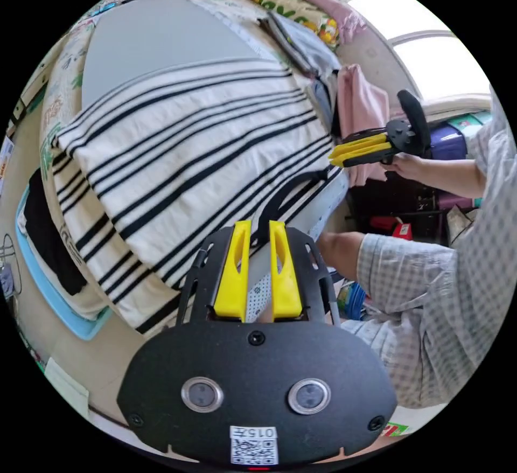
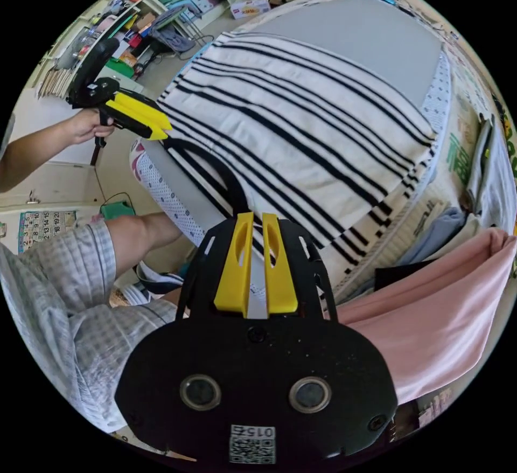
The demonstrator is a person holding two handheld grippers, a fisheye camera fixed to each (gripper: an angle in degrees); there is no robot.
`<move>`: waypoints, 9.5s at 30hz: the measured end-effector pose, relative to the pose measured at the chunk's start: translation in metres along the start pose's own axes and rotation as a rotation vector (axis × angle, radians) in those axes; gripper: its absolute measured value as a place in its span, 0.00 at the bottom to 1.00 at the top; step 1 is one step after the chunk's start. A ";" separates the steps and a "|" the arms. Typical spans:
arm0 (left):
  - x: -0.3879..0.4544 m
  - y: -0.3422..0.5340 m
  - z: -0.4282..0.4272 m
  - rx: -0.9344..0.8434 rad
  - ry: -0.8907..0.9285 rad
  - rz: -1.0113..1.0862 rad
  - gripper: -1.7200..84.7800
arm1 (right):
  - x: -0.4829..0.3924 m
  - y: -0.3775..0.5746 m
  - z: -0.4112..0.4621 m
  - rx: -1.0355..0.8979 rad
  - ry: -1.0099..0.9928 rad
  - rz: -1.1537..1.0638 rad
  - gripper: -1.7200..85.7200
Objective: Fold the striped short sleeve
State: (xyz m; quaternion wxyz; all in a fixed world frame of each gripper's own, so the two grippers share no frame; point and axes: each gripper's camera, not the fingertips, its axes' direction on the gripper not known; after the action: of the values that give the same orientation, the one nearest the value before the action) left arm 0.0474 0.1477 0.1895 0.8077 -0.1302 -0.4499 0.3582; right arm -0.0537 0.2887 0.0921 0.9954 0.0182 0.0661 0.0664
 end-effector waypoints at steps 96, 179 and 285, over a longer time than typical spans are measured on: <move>-0.160 -0.123 -0.186 0.304 -0.062 -0.200 0.01 | -0.220 -0.306 -0.238 0.196 -0.344 0.035 0.03; -0.140 0.191 -0.189 0.192 0.239 -0.621 0.01 | -0.151 -0.070 -0.183 0.139 0.083 0.093 0.01; 0.238 -0.597 0.149 0.658 0.205 0.174 0.06 | 0.978 0.222 -0.018 1.073 -0.046 0.599 0.03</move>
State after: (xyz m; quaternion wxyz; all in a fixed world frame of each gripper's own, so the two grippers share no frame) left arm 0.2816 -0.1275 0.7416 0.8137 0.0636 -0.2144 0.5365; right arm 0.8757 0.6405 -0.0421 0.7868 0.5359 0.0608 0.3002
